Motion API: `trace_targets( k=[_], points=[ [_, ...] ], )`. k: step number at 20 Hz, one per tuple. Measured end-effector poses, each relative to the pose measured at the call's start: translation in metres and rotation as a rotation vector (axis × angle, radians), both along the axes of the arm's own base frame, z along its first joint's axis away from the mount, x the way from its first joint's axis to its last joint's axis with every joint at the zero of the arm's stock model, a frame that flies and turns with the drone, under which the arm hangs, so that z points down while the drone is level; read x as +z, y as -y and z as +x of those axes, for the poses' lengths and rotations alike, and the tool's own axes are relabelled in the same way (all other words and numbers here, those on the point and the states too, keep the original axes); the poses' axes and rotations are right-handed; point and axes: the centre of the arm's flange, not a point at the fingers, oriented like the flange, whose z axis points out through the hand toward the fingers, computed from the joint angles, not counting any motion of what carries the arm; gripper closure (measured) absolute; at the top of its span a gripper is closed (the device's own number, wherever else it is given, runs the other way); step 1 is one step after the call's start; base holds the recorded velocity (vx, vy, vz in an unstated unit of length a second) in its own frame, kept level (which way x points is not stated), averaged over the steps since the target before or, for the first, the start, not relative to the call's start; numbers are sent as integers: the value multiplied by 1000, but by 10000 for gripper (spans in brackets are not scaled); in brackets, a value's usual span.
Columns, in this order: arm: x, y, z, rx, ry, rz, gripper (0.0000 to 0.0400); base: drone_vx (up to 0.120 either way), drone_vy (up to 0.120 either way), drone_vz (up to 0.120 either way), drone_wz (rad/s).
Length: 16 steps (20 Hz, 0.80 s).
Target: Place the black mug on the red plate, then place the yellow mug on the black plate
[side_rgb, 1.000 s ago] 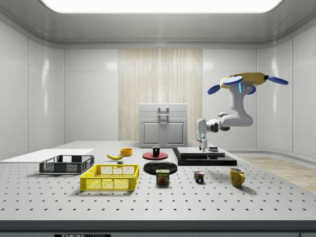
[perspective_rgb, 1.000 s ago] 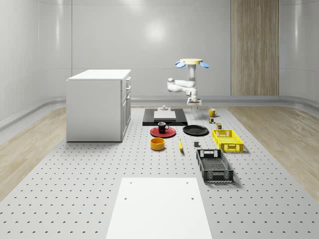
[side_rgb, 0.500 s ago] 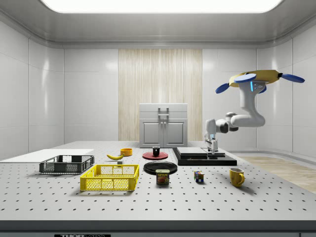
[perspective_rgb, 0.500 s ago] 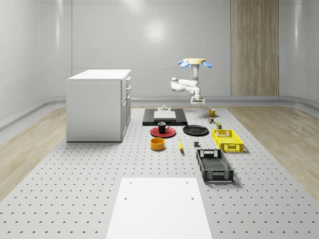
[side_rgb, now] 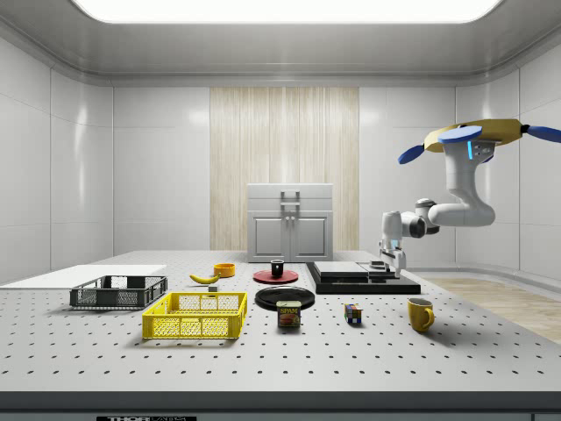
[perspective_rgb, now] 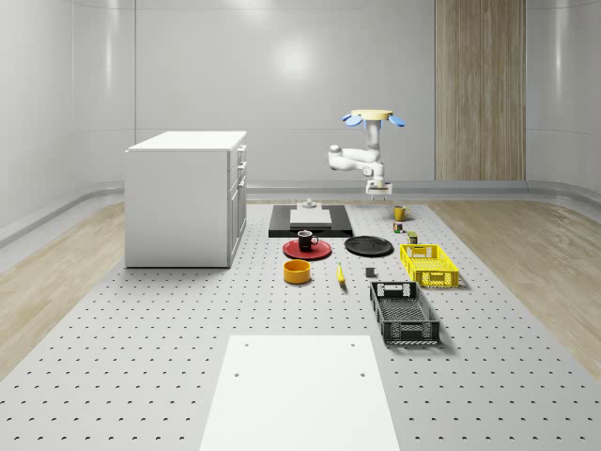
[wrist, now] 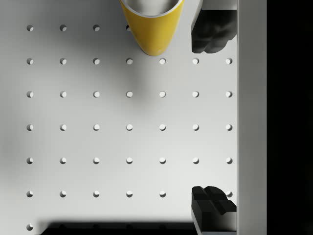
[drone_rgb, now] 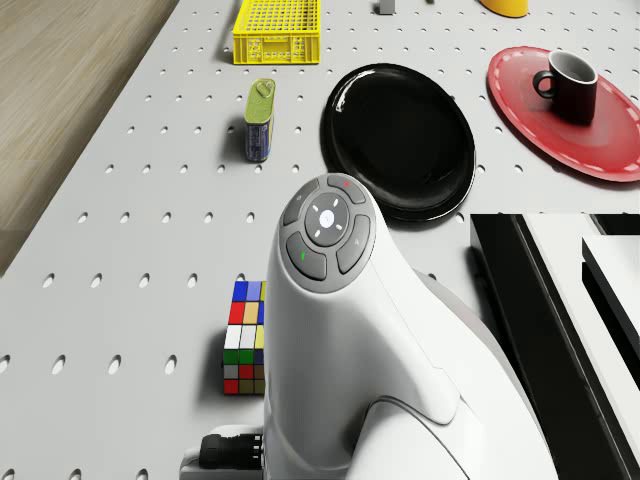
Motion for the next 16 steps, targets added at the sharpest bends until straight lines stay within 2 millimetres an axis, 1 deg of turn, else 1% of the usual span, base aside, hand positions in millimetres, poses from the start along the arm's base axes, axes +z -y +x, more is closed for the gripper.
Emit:
trace_targets(
  k=[3,7,15,16],
  points=[
    [0,0,0,0,0,0,0,-107,120,0,0],
    [0,0,0,0,0,0,0,0,120,0,0],
    [0,0,0,0,0,0,0,0,120,-115,0],
    [0,0,0,0,0,0,0,0,120,-40,0]
  ],
)
